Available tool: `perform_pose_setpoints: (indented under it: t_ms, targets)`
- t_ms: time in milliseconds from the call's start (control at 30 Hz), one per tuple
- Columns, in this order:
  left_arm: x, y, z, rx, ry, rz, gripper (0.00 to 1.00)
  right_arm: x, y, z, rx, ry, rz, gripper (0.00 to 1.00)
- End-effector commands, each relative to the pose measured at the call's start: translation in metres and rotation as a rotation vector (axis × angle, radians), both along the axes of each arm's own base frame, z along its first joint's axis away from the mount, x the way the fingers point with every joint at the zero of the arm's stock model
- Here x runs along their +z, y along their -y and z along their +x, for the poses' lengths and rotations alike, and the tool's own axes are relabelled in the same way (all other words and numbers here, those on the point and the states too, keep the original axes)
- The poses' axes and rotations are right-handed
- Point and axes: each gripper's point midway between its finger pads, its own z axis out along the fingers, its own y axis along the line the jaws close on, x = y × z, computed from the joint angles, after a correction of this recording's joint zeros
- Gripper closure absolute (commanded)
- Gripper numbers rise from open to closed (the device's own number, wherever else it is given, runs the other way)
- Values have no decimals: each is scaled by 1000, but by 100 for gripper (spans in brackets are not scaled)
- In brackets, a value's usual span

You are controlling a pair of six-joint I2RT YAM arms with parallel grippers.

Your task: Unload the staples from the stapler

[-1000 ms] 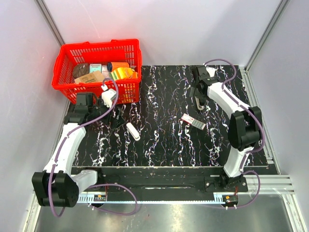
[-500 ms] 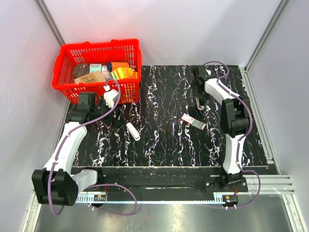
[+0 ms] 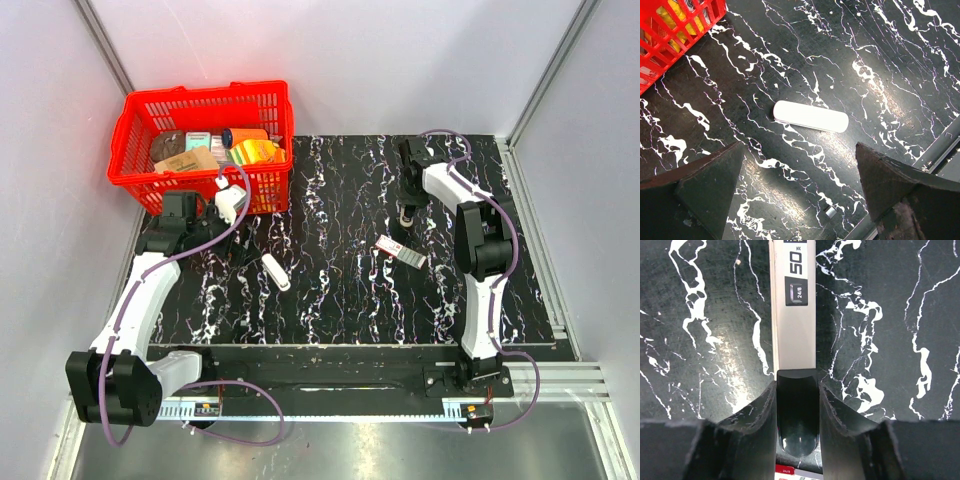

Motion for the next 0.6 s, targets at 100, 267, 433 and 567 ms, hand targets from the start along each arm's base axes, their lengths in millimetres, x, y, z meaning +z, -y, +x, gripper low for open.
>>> perform_pose_setpoints:
  t_ms: [100,267,433,567]
  targets:
    - [10,4,2,-14,44,8,1,43,-57,2,81,125,146,87]
    - [11,5,0,-15,44,7,1,66,-115,-8,192,166,154,91]
    - [19,10,-7,-53,88,-6,1,93,-168,-26,253,208,260,92]
    - [15,19,-10,-81,53,-23,1,107,-197,-45,269,225,384,96]
